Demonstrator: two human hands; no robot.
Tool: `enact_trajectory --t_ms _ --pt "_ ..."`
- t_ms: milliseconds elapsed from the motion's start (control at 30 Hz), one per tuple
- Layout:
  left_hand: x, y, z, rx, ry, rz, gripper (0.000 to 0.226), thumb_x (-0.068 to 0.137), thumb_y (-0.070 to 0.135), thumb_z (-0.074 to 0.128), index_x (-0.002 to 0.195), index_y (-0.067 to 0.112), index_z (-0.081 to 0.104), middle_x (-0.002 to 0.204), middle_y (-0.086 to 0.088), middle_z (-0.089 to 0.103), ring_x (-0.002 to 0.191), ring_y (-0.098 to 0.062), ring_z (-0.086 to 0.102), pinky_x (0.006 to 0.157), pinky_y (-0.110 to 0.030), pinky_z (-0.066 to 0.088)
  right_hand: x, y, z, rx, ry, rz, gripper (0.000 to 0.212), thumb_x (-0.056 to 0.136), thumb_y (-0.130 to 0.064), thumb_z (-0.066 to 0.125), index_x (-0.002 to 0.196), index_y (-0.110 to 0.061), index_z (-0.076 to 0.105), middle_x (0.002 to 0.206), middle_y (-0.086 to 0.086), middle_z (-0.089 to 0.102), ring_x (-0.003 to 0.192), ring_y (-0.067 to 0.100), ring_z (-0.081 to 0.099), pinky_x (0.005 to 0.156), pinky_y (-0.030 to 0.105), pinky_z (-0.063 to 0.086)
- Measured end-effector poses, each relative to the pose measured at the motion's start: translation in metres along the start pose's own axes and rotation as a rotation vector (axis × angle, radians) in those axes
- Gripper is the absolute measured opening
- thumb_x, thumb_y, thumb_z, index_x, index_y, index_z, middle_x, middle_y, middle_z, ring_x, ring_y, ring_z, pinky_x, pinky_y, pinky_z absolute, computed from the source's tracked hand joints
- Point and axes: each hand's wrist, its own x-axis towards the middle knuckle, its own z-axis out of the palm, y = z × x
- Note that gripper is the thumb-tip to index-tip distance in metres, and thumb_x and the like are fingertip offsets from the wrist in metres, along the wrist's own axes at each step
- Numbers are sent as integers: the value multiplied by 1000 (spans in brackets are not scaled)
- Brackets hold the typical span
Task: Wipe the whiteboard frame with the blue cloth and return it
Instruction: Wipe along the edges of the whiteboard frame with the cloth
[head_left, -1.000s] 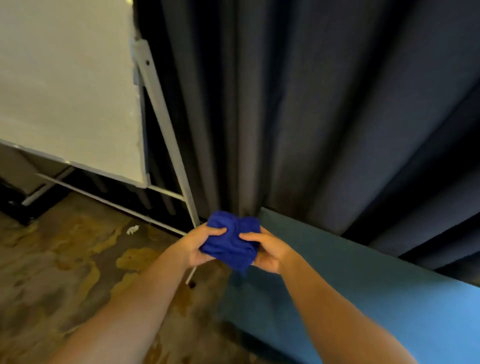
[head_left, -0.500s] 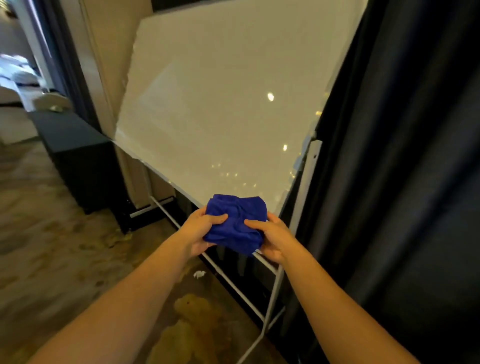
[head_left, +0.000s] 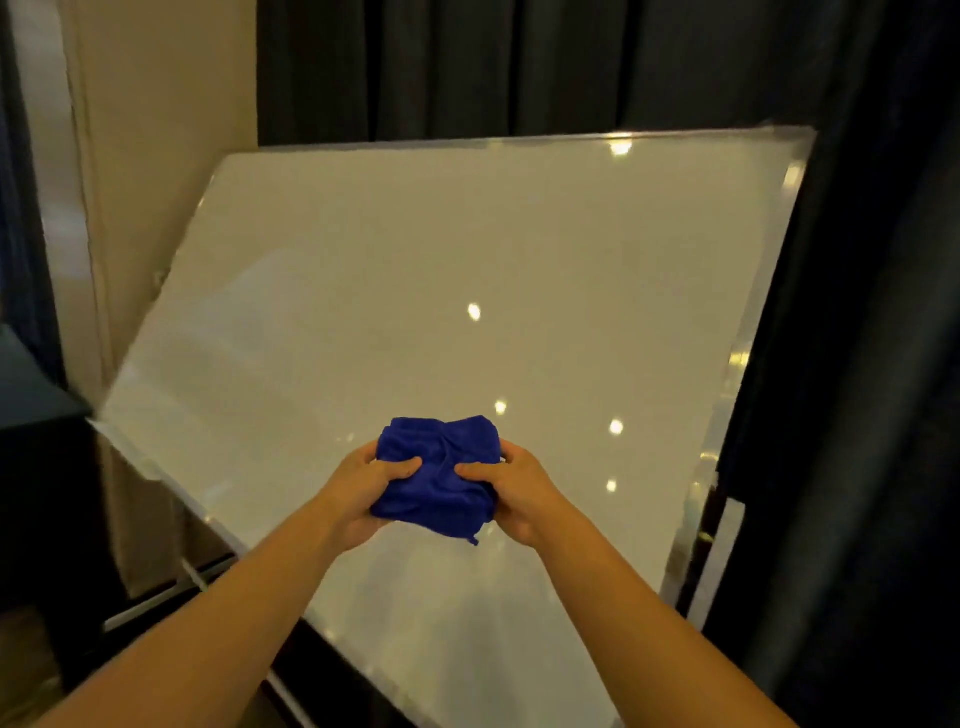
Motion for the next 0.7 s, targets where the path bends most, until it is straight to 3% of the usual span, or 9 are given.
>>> enact_trajectory --t_ms 200,333,467,567,633,700 --pt "142 161 13 77 -190 230 34 84 0 68 114 16 66 107 -10 75 93 -30 72 66 -37 60 132 -137 22 -38 44 -278 41 79 4 73 117 -12 67 110 10 74 97 32 72 76 41 60" --pt "212 233 33 107 -252 286 35 85 3 68 116 17 64 106 -8 75 94 -29 72 70 -39 60 189 -217 31 -166 145 -397 38 79 3 73 112 -16 67 107 8 75 94 30 73 76 41 61" --pt "297 305 46 160 -264 388 40 85 10 71 121 23 59 111 -7 71 96 -29 71 75 -44 61 263 -287 44 -371 338 -530 38 82 -5 74 111 -27 61 109 -1 69 98 24 67 80 41 61" --pt "358 345 52 185 -270 499 40 84 15 72 122 21 59 112 -8 70 95 -28 70 76 -45 61 317 -321 55 -510 462 -664 40 82 -3 72 107 -32 62 102 -7 68 94 19 66 69 30 59" --pt "392 371 53 264 -238 620 41 83 19 75 121 16 61 112 -10 70 97 -29 69 82 -47 59 342 -345 62 -676 555 -782 39 80 0 71 100 -33 62 95 -10 69 89 17 67 63 26 57" --pt "427 397 54 403 -200 833 34 82 24 75 113 14 65 102 -7 72 92 -24 69 79 -43 59 373 -366 68 -848 704 -924 36 78 1 68 98 -28 62 93 -5 69 87 18 66 70 32 58"
